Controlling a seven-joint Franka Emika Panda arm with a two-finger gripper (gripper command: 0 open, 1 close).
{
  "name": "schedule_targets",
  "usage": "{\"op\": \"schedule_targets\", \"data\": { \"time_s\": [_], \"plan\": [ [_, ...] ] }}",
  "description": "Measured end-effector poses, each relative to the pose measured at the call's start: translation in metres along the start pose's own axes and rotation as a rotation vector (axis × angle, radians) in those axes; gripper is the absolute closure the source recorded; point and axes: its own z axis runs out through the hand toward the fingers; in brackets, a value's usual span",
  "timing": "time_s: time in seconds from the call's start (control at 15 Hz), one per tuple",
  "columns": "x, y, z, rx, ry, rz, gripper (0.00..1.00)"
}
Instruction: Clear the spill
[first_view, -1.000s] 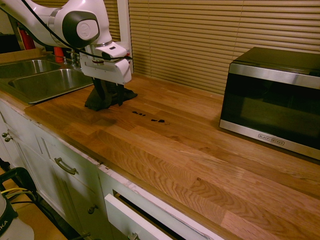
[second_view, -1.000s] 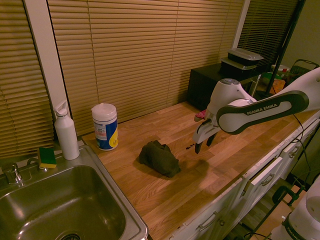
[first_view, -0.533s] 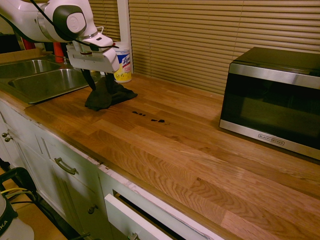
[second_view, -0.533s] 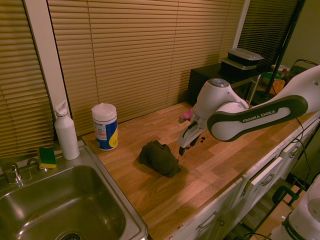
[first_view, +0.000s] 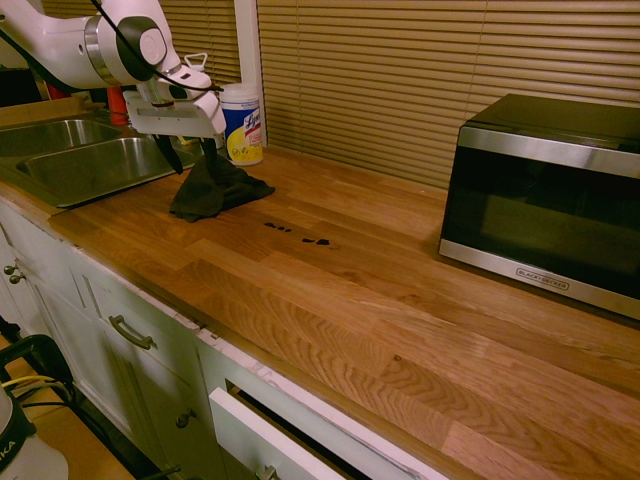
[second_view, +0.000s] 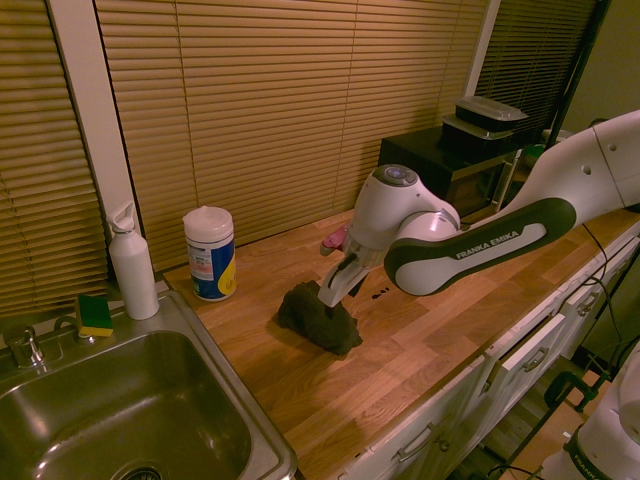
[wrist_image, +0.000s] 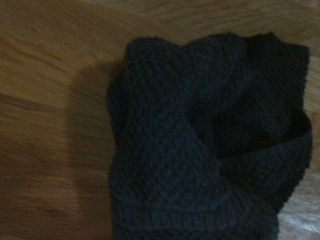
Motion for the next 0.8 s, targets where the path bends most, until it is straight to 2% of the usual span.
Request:
{"op": "schedule_targets", "data": {
  "time_s": [0.33, 0.4, 0.8],
  "plan": [
    [-0.004, -0.041, 0.016, -0.007, 0.043, 0.004, 0.00],
    [-0.003, -0.046, 0.023, -0.015, 0.055, 0.017, 1.00],
    [0.006, -0.057, 0.055, -0.048, 0.066, 0.084, 1.00]
  ]
}}
